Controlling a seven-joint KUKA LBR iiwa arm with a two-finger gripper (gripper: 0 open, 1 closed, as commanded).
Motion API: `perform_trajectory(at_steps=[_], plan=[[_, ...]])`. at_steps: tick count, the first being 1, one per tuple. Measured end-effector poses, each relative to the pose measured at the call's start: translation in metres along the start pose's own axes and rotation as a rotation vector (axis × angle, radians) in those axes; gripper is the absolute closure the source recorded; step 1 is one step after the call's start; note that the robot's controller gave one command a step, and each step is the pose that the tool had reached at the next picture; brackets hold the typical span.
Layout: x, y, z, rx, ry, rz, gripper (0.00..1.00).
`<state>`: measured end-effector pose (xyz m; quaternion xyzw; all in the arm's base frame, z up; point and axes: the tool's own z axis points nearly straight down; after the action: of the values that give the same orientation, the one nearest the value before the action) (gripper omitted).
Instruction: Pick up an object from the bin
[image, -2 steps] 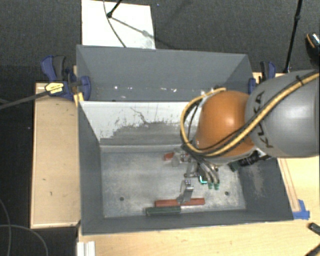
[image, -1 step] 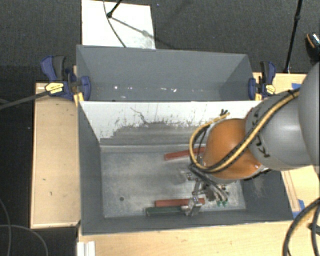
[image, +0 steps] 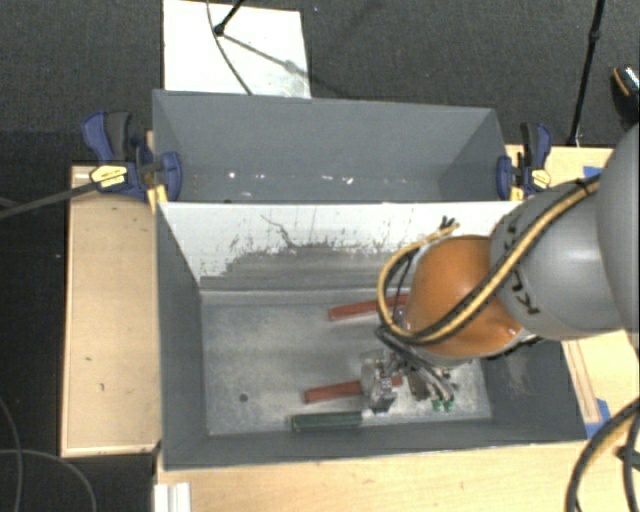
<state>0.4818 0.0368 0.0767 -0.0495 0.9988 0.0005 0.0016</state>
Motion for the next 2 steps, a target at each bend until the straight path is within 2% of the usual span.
perform_trajectory(at_steps=[1, 2], plan=[[-0.0007, 0.0000, -0.0002, 0.000, -0.002, 0.003, 0.00], [0.0000, 0.0000, 0.0000, 0.000, 0.000, 0.006, 1.00]])
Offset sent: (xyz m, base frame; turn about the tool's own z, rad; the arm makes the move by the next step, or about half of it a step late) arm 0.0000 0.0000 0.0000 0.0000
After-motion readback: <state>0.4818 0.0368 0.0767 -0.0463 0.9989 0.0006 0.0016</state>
